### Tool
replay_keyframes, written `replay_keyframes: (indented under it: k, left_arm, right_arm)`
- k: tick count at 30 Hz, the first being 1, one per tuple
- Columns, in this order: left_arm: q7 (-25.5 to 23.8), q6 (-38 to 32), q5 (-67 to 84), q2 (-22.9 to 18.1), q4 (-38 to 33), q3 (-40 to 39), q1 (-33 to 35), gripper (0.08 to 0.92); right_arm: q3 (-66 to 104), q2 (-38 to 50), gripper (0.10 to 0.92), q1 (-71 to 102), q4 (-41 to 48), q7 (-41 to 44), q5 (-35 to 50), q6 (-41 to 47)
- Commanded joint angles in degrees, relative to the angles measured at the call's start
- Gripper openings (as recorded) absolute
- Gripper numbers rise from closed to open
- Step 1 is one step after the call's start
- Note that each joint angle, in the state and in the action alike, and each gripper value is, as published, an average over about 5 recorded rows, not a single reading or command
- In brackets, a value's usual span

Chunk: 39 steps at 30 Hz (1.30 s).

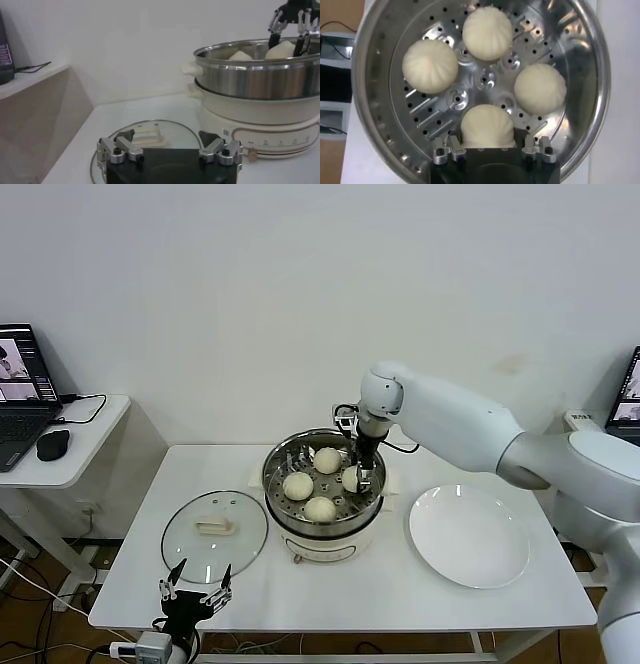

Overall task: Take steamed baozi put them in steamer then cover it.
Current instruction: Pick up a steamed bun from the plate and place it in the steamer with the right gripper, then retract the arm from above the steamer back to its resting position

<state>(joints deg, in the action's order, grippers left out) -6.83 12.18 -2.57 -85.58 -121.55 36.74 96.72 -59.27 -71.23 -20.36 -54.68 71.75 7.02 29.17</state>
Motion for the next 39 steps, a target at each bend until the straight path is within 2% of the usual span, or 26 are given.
replay_keyframes:
  k: [1, 7, 11, 14, 19, 26, 32, 39]
  left_arm:
    - [-0.06, 0.05, -0.07, -0.03, -0.27, 0.02, 0.10, 0.823]
    - [-0.23, 0.09, -0.41, 0.03, -1.73, 0.08, 0.85, 0.823]
    - [-0.47, -0.68, -1.52, 0.41, -2.25, -0.07, 0.95, 0.823]
    - [0.08, -1.42, -1.59, 0.98, -2.35, -0.43, 0.80, 0.823]
    - [1.49, -1.58, -0.09, 1.91, -2.12, -1.03, 0.02, 0.823]
    - [3.17, -4.66, 1.24, 4.09, 0.27, -0.87, -0.81, 0.823]
    - [3.50, -5.92, 2.28, 5.06, 1.34, 0.56, -2.36, 0.823]
    - [3.19, -6.00, 2.15, 5.61, 2.93, 1.36, -4.97, 0.823]
  right_arm:
    - [2.44, 0.26, 0.806, 0.35, -0.59, -0.71, -0.20, 0.41]
    - [9.79, 7.11, 0.822, -1.15, -9.13, -1.20, 1.09, 1.41]
    - [17.98, 14.55, 0.823, -0.62, -16.53, -7.00, 6.90, 0.65]
    - [23.66, 19.25, 0.823, 1.15, -20.77, -14.94, 13.02, -2.14]
    - [35.76, 24.97, 0.823, 10.18, -27.21, -39.07, 22.67, -11.15]
    - [64.04, 31.81, 0.822, 39.39, -41.70, -54.59, 26.46, -12.48]
    - [85.45, 29.61, 0.823, 65.45, -48.06, -58.65, 24.11, -17.88]
    - [99.44, 20.72, 0.823, 86.50, -53.30, -64.14, 24.88, -25.54]
